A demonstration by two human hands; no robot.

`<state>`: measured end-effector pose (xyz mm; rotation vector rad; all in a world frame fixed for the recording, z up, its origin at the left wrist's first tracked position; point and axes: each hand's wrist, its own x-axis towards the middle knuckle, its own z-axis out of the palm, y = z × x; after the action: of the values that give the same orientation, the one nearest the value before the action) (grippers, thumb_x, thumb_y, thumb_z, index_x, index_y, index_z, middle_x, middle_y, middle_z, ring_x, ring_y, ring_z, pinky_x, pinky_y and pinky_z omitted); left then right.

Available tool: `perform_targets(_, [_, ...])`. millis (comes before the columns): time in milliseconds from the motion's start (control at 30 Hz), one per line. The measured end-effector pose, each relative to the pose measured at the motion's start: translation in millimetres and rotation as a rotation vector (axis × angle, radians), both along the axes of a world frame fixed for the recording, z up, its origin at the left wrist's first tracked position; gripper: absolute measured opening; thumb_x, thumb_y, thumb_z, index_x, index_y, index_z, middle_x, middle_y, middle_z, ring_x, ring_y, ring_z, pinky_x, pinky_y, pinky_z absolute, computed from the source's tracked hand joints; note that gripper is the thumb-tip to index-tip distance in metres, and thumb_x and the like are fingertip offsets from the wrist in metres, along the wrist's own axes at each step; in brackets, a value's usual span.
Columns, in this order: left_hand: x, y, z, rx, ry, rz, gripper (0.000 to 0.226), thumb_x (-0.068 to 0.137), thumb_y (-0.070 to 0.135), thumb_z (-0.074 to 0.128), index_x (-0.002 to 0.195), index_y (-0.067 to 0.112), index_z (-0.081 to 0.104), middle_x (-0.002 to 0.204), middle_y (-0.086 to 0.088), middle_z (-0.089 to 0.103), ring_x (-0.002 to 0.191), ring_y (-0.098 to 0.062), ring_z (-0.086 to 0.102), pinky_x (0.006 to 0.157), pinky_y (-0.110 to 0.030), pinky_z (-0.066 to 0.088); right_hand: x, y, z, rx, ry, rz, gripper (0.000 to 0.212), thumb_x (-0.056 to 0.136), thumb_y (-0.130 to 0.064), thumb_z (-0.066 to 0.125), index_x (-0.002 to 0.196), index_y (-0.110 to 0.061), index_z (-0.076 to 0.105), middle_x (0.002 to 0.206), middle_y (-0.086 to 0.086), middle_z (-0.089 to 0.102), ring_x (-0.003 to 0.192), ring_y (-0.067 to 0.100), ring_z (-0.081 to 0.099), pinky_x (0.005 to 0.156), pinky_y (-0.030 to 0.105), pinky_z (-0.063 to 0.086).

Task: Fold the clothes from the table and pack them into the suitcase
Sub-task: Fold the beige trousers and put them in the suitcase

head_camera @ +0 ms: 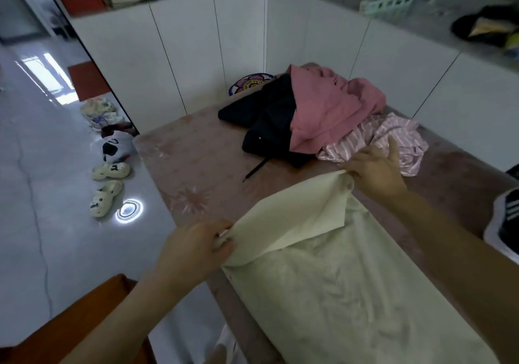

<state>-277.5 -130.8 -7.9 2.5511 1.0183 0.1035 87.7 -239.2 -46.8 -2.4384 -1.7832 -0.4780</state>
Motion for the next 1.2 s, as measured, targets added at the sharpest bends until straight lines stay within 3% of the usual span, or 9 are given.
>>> perform_targets(167, [10, -46, -13, -0.053, 0.112, -0.307, 0.046, 0.083, 0.042, 0.045, 0.126, 0.034, 0.057, 0.102, 0.005, 0.068, 0.093, -0.018, 0.062, 0.075, -0.026, 0.046, 2, -56, -16, -0.055, 0.038, -0.05, 0.033, 0.078, -0.035, 0.045, 0.086, -0.03, 0.076, 0.082, -0.006, 0.071, 0.094, 0.029, 0.061, 0.11, 0.049, -0.006])
perform_targets(267, [17, -67, -22, -0.094, 0.291, -0.448, 0.041, 0.086, 0.038, 0.051, 0.125, 0.03, 0.054, 0.114, 0.004, 0.064, 0.106, -0.02, 0.058, 0.08, -0.028, 0.045, 0, -86, -31, -0.093, 0.03, -0.057, 0.025, 0.074, -0.031, 0.054, 0.085, -0.037, 0.076, 0.08, -0.012, 0.07, 0.094, 0.02, 0.057, 0.111, 0.044, -0.006])
perform_targets(400, [19, -85, -37, -0.205, 0.495, -0.471, 0.058, 0.079, 0.062, 0.045, 0.128, 0.032, 0.052, 0.123, 0.009, 0.059, 0.117, -0.015, 0.052, 0.09, -0.025, 0.041, -6, -122, -59, -0.255, 0.09, -0.078, 0.039, 0.072, -0.023, 0.043, 0.089, -0.04, 0.074, 0.084, -0.011, 0.069, 0.094, 0.02, 0.061, 0.11, 0.05, 0.002])
perform_targets(500, [24, -80, -54, -0.193, 0.36, -0.342, 0.065, 0.082, 0.067, 0.035, 0.139, 0.036, 0.04, 0.135, 0.01, 0.048, 0.127, -0.015, 0.042, 0.102, -0.028, 0.034, -19, -135, -66, -0.278, 0.227, -0.16, 0.051, 0.074, -0.028, 0.029, 0.1, -0.039, 0.071, 0.101, -0.004, 0.069, 0.105, 0.027, 0.062, 0.112, 0.053, 0.001])
perform_targets(633, [35, -69, -95, -0.024, 0.358, -0.31, 0.09, 0.067, 0.079, 0.017, 0.148, 0.045, -0.002, 0.16, -0.001, -0.006, 0.145, -0.035, 0.001, 0.114, -0.053, 0.012, -42, -123, -59, -0.434, 0.354, -0.112, 0.06, 0.087, -0.058, 0.021, 0.146, -0.045, 0.022, 0.155, -0.009, 0.023, 0.141, 0.018, 0.022, 0.114, 0.051, 0.005])
perform_targets(733, [42, -73, -121, -0.021, 0.427, -0.333, 0.094, 0.07, 0.081, 0.027, 0.146, 0.044, -0.014, 0.157, -0.007, -0.021, 0.144, -0.039, -0.011, 0.114, -0.056, 0.006, -54, -110, -67, -0.58, 0.37, -0.031, 0.074, 0.091, -0.058, 0.042, 0.146, -0.047, -0.007, 0.159, -0.012, -0.005, 0.146, 0.014, -0.002, 0.115, 0.049, -0.004])
perform_targets(967, [48, -48, -117, -0.056, 0.28, -0.153, 0.113, 0.054, 0.093, 0.018, 0.15, 0.036, 0.004, 0.157, -0.006, 0.017, 0.143, -0.03, 0.018, 0.113, -0.047, 0.02, -32, -55, -37, -0.557, 0.37, -0.041, 0.078, 0.087, -0.046, 0.06, 0.147, -0.046, 0.009, 0.158, -0.011, 0.01, 0.145, 0.014, 0.005, 0.115, 0.046, -0.007])
perform_targets(1100, [49, -25, -110, -0.143, 0.373, 0.029, 0.114, 0.054, 0.087, 0.052, 0.144, 0.024, 0.022, 0.14, -0.003, 0.042, 0.128, -0.027, 0.039, 0.101, -0.043, 0.034, -22, -10, -28, -0.702, 0.123, 0.051, 0.079, 0.091, -0.039, 0.056, 0.149, -0.042, 0.002, 0.159, -0.008, 0.013, 0.147, 0.019, 0.002, 0.114, 0.054, -0.013])
perform_targets(1200, [47, -19, -109, -0.176, 0.406, 0.053, 0.095, 0.066, 0.071, 0.065, 0.141, 0.025, 0.03, 0.136, 0.001, 0.049, 0.125, -0.024, 0.045, 0.103, -0.041, 0.033, -22, 8, -36, -0.77, 0.112, 0.081, 0.065, 0.09, -0.04, 0.053, 0.147, -0.039, 0.022, 0.149, -0.008, 0.036, 0.145, 0.021, 0.014, 0.11, 0.058, -0.018])
